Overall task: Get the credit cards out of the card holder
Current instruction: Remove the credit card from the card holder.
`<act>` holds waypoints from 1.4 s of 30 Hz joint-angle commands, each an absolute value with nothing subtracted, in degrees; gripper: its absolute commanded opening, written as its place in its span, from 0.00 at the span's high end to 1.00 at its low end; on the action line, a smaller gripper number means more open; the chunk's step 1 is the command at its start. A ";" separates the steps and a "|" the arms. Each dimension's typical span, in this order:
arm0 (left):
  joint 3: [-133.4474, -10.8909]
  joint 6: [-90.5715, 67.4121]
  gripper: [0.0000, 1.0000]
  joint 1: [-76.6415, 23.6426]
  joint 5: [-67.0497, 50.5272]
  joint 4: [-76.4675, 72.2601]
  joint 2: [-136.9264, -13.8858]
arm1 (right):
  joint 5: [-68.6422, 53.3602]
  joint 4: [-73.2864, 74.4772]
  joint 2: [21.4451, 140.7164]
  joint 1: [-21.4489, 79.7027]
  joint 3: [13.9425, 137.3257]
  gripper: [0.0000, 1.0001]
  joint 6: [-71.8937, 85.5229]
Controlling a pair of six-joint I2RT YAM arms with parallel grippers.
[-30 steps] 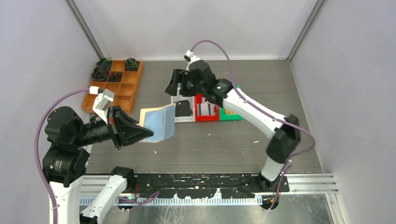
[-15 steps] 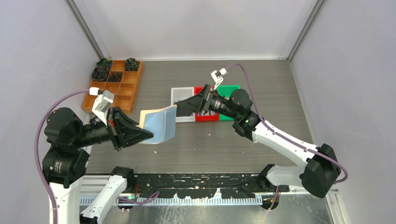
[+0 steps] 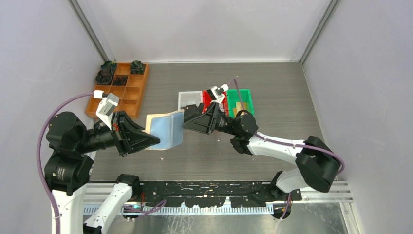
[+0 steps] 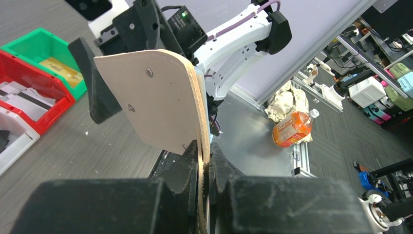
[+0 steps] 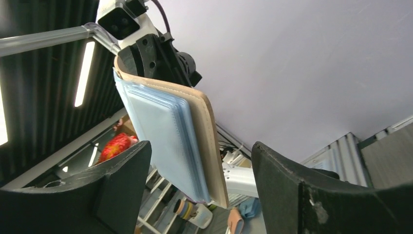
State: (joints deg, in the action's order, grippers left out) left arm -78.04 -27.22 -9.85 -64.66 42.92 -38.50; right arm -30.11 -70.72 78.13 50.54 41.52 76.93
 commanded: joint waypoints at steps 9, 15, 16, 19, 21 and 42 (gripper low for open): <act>-78.87 -26.12 1.00 -9.62 -64.14 40.67 -38.81 | -32.30 -81.79 76.27 53.79 42.94 0.45 78.78; -78.41 -25.40 1.00 -9.67 -61.83 40.99 -38.61 | -31.74 -75.32 70.02 54.32 40.57 0.55 75.18; -78.33 -25.40 1.00 -9.71 -61.67 40.96 -38.63 | -31.73 -73.94 69.31 54.69 40.52 0.55 74.28; -78.38 -25.40 1.00 -9.67 -60.80 40.74 -38.52 | -32.33 -72.38 68.14 55.44 40.65 0.54 73.10; -78.40 -25.40 1.00 -9.67 -59.83 40.66 -38.37 | -32.60 -71.54 67.55 55.73 40.85 0.53 72.64; -78.18 -25.66 1.00 -9.69 -57.61 40.41 -38.33 | -32.87 -64.38 61.58 56.88 39.61 0.53 67.77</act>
State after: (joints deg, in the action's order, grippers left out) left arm -77.91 -26.35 -9.85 -58.46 42.33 -38.57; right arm -32.27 -62.48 63.96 56.51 39.42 69.10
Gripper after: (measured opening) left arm 0.076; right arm 0.479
